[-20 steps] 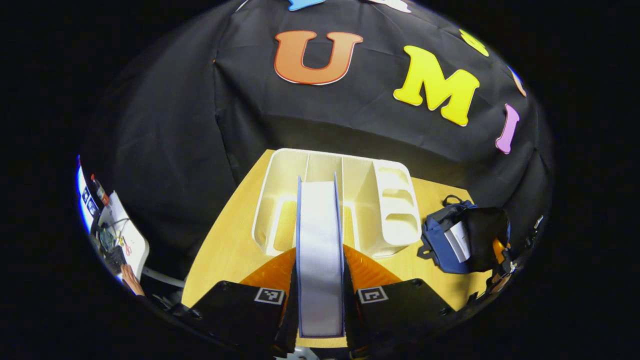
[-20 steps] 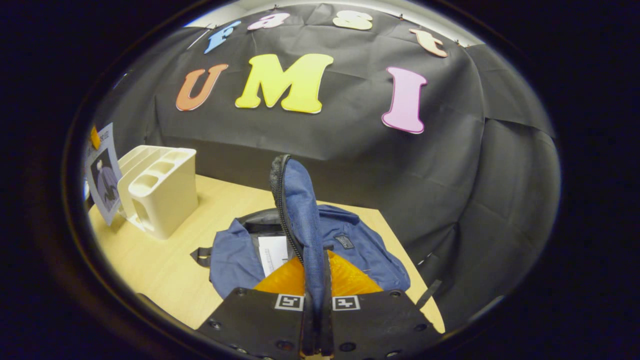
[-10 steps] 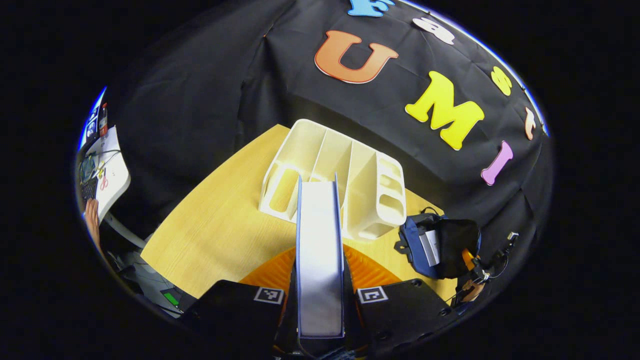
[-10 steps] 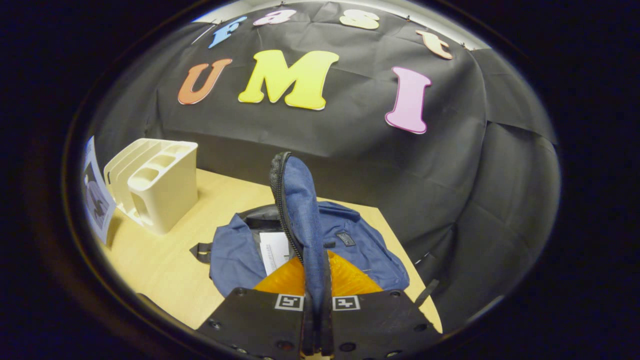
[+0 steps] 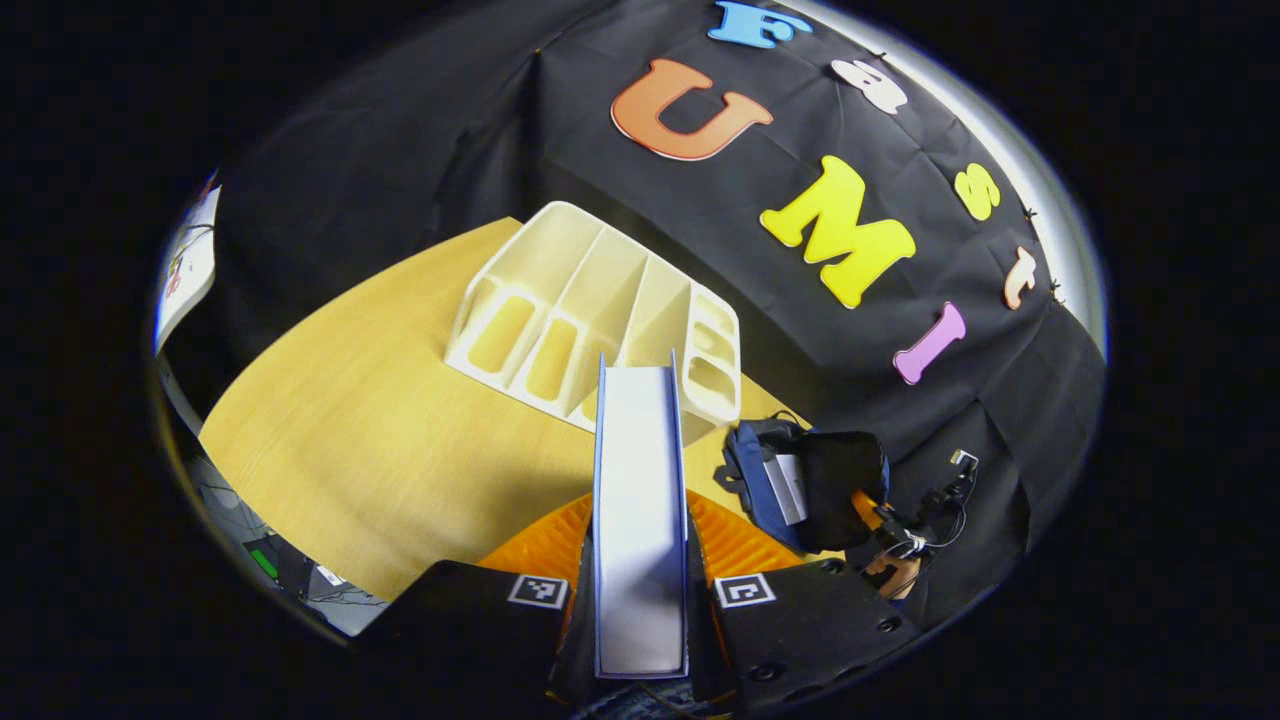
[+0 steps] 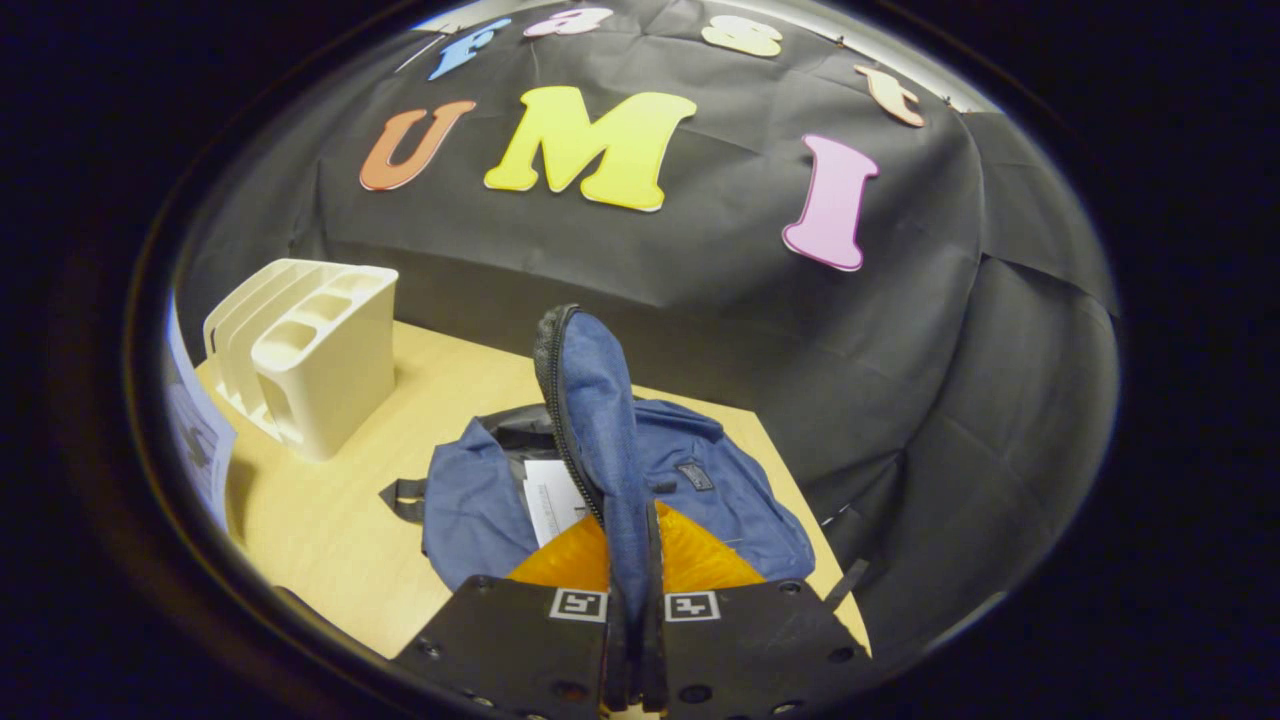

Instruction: Open the schoolbag, grab two books from the bookshelf and put them into the schoolbag.

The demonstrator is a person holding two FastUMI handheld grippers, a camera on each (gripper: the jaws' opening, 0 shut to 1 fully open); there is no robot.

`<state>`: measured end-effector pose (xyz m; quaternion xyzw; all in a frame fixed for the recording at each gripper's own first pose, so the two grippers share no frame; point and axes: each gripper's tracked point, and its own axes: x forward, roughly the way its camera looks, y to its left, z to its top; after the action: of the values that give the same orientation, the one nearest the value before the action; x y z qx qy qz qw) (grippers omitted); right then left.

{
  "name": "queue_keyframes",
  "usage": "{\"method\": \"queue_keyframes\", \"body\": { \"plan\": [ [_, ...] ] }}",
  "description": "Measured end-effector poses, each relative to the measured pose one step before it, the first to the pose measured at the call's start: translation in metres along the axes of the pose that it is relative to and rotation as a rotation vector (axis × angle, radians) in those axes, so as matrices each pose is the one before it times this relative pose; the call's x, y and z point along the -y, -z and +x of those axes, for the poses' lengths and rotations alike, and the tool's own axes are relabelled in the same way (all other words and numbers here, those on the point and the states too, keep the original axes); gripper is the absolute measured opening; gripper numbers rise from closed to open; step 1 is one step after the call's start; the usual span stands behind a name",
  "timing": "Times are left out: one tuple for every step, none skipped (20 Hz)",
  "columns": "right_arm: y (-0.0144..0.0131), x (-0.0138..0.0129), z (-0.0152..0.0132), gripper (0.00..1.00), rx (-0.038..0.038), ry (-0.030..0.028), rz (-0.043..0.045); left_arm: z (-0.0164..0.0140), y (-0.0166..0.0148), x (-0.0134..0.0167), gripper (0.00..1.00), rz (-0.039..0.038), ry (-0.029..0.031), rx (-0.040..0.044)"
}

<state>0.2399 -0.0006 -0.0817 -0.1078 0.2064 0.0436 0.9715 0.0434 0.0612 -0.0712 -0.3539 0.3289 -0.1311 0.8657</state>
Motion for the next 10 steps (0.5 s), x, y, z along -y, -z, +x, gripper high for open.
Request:
{"method": "queue_keyframes", "body": {
  "plan": [
    [0.00018,0.00100,-0.00101,0.06,-0.00146,0.00091,-0.00223,0.00886,0.00234,0.00588,0.39,-0.00685,0.01888,-0.01044],
    [-0.00036,0.00089,-0.00124,0.06,0.00043,-0.00192,0.00022,0.00883,0.00472,0.00918,0.39,-0.00482,0.02385,-0.01459],
    [-0.00100,0.00027,-0.00047,0.06,0.00086,-0.00083,-0.00172,0.00907,0.00376,0.00774,0.39,-0.01091,0.02134,-0.01140],
    [-0.00169,0.00137,0.00000,0.06,0.00102,0.00037,-0.00131,0.00880,0.00283,0.00843,0.39,-0.00505,0.02118,-0.01349],
    [-0.00190,0.00268,0.00013,0.06,0.00356,-0.00259,0.00114,0.00804,0.00303,0.00639,0.39,-0.00092,0.01589,-0.01051],
    [-0.00178,0.00221,-0.00039,0.06,0.00442,-0.00314,0.00206,0.01115,0.00156,0.00674,0.39,-0.00482,0.01735,-0.00311],
    [-0.00405,0.00297,0.00059,0.06,0.00786,-0.00197,0.00288,0.00819,-0.00049,0.00881,0.39,-0.00320,0.02380,0.00059],
    [-0.00349,0.00357,0.00067,0.06,0.00318,-0.00345,0.00668,0.00479,0.00020,0.00828,0.39,-0.00346,0.02377,-0.00111],
    [-0.00463,0.00187,0.00107,0.06,0.00841,-0.00821,0.00331,0.00603,-0.00199,0.00806,0.40,-0.01252,0.02126,0.00178],
    [-0.00392,0.00374,0.00134,0.06,0.00941,-0.00276,-0.00022,0.00894,-0.00249,0.00909,0.39,-0.00964,0.01934,0.00130]
  ]
}}
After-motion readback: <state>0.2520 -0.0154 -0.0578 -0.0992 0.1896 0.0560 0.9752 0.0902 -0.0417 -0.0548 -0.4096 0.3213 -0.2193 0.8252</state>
